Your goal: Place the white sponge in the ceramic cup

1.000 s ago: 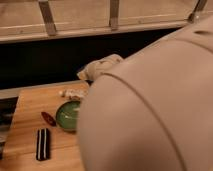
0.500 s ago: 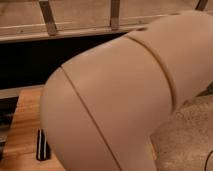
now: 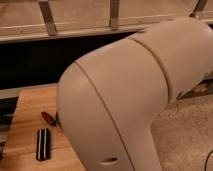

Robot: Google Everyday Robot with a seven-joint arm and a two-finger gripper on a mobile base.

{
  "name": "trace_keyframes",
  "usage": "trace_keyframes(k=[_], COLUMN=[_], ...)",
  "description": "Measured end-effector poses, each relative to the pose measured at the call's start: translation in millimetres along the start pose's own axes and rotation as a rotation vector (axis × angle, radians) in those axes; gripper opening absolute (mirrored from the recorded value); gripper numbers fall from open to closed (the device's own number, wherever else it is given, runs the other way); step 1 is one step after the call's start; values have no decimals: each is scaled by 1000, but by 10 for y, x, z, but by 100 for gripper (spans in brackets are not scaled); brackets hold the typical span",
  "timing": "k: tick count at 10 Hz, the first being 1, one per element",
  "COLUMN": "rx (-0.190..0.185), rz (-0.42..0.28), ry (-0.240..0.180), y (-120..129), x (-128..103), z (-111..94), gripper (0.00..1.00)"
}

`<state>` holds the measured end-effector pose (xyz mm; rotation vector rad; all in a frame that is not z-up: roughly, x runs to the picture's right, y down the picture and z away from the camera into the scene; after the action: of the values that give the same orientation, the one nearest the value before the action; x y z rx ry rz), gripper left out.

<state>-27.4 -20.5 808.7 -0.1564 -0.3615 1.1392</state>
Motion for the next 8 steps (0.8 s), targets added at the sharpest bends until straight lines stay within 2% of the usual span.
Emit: trace_keyframes(k=[3, 5, 8], rx=[-48, -116, -187], rz=[15, 30, 24], ry=[-28, -74, -120], y=[99, 210, 369], x=[-2, -38, -124], z=[41, 70, 83], gripper=[0, 0, 0])
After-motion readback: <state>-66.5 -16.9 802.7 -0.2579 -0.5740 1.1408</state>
